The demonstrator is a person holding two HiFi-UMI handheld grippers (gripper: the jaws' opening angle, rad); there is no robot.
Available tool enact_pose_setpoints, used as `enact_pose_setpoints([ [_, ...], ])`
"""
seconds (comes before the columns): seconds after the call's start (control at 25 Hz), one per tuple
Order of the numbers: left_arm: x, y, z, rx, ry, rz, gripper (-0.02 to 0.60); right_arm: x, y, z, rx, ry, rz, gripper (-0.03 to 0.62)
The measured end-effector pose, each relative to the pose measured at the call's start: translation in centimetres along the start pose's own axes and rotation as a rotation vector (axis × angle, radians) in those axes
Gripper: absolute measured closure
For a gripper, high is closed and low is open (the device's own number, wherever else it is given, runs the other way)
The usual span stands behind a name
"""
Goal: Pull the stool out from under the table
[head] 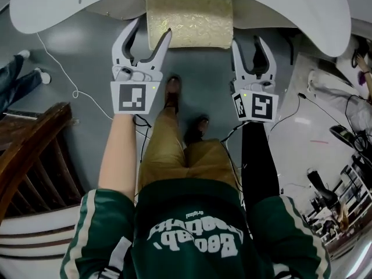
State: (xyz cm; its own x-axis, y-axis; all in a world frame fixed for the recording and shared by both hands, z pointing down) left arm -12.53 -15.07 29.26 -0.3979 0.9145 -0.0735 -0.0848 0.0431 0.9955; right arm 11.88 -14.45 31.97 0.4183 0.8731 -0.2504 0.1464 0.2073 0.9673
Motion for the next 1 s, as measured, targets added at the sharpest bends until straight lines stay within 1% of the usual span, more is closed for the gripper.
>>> enact_pose_setpoints([
  [0.12, 1.0, 2.8, 1.0, -0.004, -0.016, -0.001, 0.321, 0.6, 3.2, 0.1, 0.0, -0.014, -0.002, 0.339],
  [0.24, 2.1, 5.8, 1.9, -0.009, -0.027, -0.001, 0.321, 1.2, 6.4, 0.5, 0.013, -0.018, 0.003, 0.339],
  [0.44, 3.3, 11.7, 2.3, -0.018, -0.056, -0.029, 0.321, 1.2, 12.5, 1.5, 0.014, -0.015, 0.001, 0.333],
  [0.68, 5.6, 19.9, 1.1, -0.004, -0.133, -0.12, 0.321, 0.9, 19.7, 2.9, 0.022, -0.016, -0.051, 0.321],
  [0.8, 6.2, 24.1, 0.5, -0.023, -0.143, -0.158, 0.321, 0.1, 23.4, 3.4, -0.001, -0.013, -0.065, 0.304],
  [1.0, 6.6, 30.6, 0.6, -0.037, -0.139, -0.173, 0.321, -1.2, 29.4, 3.9, 0.012, -0.037, -0.088, 0.283],
])
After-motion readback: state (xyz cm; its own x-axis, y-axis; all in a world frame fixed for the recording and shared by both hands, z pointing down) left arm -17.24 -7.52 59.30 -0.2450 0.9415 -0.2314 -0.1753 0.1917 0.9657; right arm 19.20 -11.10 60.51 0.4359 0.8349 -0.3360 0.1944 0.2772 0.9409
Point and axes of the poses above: the fingertips, and each gripper's own axes: x backward along the fingers, z to its right, y out of its underside, the point moved 5 cm from there along x, backward along the fingers, and after that the axes turned 1 degree about -x, right-handed, at the moved point
